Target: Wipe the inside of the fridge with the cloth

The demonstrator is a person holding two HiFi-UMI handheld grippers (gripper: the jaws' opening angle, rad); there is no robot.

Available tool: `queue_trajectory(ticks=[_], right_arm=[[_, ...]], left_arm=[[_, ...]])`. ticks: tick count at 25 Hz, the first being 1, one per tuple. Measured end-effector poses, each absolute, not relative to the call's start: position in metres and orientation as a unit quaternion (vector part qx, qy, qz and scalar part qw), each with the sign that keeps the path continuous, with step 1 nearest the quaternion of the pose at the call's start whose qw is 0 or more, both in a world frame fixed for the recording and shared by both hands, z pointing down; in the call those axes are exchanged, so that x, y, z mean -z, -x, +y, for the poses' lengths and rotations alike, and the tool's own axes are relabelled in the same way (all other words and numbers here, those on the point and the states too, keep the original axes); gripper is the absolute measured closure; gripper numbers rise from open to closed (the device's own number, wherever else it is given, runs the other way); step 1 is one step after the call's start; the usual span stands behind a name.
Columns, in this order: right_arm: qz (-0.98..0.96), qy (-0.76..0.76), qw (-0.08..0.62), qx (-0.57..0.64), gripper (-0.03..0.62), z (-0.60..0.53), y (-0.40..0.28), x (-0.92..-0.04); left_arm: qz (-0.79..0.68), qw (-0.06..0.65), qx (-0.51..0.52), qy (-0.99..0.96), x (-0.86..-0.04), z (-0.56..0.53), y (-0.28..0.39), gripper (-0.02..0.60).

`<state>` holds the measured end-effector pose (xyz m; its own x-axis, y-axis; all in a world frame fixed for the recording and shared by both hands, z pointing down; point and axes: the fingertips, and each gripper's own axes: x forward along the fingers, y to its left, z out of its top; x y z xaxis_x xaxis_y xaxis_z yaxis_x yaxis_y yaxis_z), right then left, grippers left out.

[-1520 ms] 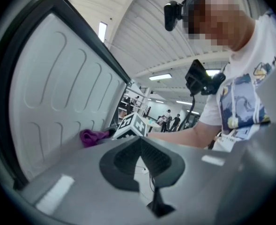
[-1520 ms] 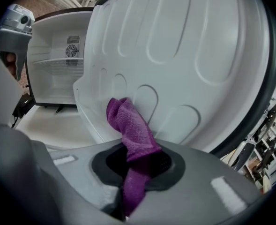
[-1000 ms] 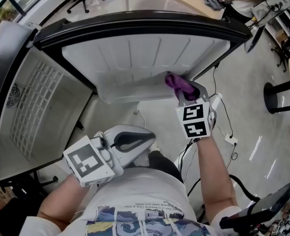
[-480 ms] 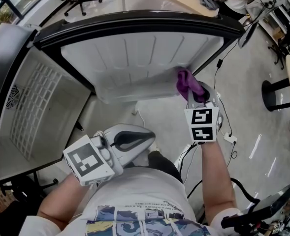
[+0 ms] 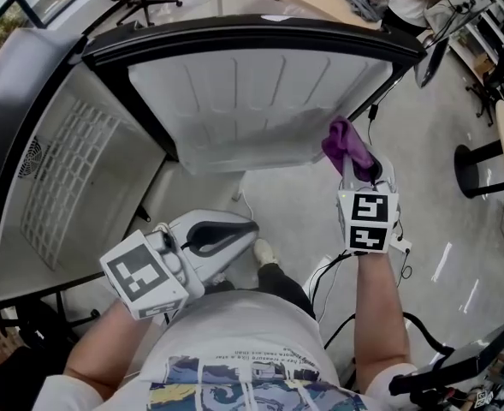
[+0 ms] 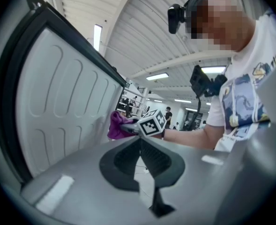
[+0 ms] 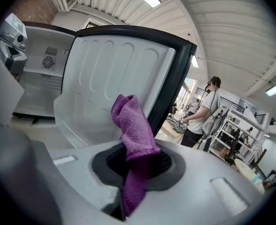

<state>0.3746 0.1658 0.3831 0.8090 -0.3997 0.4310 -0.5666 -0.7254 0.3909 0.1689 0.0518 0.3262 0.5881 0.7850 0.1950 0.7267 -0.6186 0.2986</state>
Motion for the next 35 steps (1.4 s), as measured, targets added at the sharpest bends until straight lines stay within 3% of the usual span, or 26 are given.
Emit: queue_trajectory(ticks=[13, 17, 35], right_arm=[[-0.391, -0.877, 0.222, -0.169, 0.54, 0.08, -0.29, -0.404], [-0.443, -0.855, 0.157, -0.219, 0.54, 0.048, -0.266, -0.436], [-0.525, -0.736, 0.146, -0.403, 0.54, -0.05, -0.228, -0.571]], left_arm=[[0.401, 0.095, -0.142, -0.9, -0.325, 0.024, -0.135, 0.577], [0.388, 0.098, -0.143, -0.905, -0.326, 0.013, -0.123, 0.577], [0.32, 0.127, -0.169, -0.923, -0.341, -0.022, -0.097, 0.577]])
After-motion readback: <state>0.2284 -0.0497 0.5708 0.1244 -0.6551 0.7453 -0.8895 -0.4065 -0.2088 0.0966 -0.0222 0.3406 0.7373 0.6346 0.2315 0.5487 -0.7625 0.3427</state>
